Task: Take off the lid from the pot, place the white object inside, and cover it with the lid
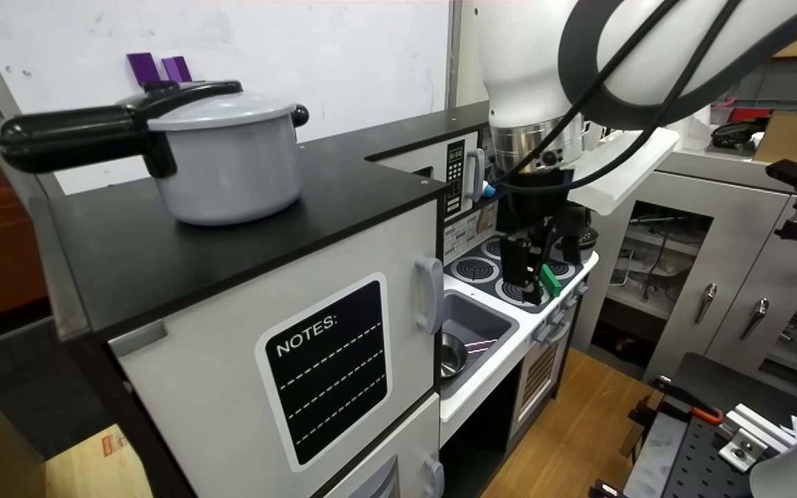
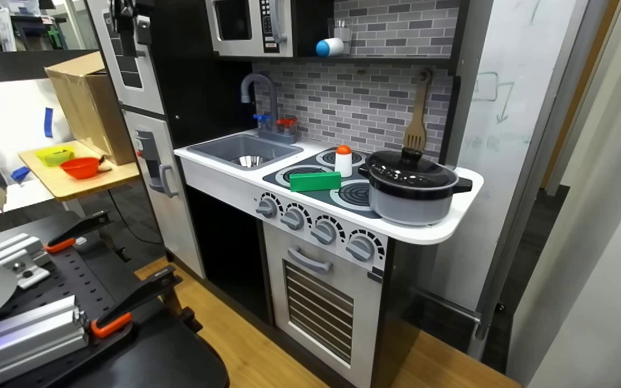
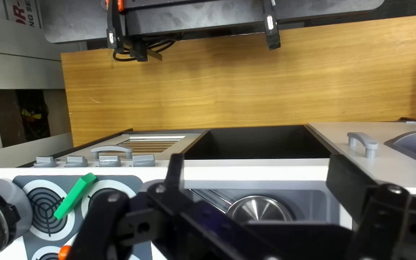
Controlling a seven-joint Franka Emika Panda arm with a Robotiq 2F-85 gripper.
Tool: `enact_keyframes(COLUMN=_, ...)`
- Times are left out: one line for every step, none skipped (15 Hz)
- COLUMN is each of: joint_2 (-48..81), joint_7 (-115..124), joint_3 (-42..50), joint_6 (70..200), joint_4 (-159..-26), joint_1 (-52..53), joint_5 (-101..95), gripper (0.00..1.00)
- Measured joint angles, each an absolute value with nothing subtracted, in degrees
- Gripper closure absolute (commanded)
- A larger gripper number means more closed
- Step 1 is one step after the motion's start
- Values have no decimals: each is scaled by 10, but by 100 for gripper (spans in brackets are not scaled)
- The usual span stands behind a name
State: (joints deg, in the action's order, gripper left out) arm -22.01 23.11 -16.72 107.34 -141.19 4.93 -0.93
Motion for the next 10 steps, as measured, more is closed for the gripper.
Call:
enact_keyframes(joint_2=-220, joint_7=237, joint_3=-165, joint_6=1074, joint_4=-1412, joint_1=49, joint_5=-12, gripper=0)
enact_keyframes(joint_2=-220, joint_7=243, joint_3=-162, joint_6=1075, joint_4=-1412, joint_1=49, joint_5=-15, gripper=0)
enact_keyframes(joint_2=-219, joint_7=251, joint_3=-158, joint_6=1077, joint_4=-1413, joint_1=47, joint_5=-21, gripper=0)
enact_keyframes(joint_2=-219, joint_7=259, joint_3=-155, joint_6=1078, joint_4=-1415, joint_1=45, joint_5=-25, gripper=0)
enact_keyframes(joint_2=-218, joint_7=266, joint_3=-150, joint_6=1079, joint_4=-1417, joint_1=43, joint_5=-28, gripper=0)
enact_keyframes(joint_2=-216, joint_7=271, joint_3=-145, joint_6=1079, joint_4=-1421, joint_1=40, joint_5=-30, gripper=0)
enact_keyframes(joint_2=-214, joint_7=275, joint_3=-141, joint_6=1080, joint_4=-1424, joint_1=38, joint_5=-30, gripper=0)
enact_keyframes(joint_2=-210, joint_7=278, joint_3=-136, joint_6=1080, joint_4=-1428, joint_1=36, joint_5=-30, gripper=0)
enact_keyframes(joint_2=-206, joint_7=281, joint_3=-130, joint_6=1081, joint_4=-1432, joint_1=35, joint_5=-30, gripper=0)
enact_keyframes(joint_2=-200, joint_7=284, joint_3=-124, joint_6=1081, joint_4=-1436, joint_1=33, joint_5=-30, gripper=0)
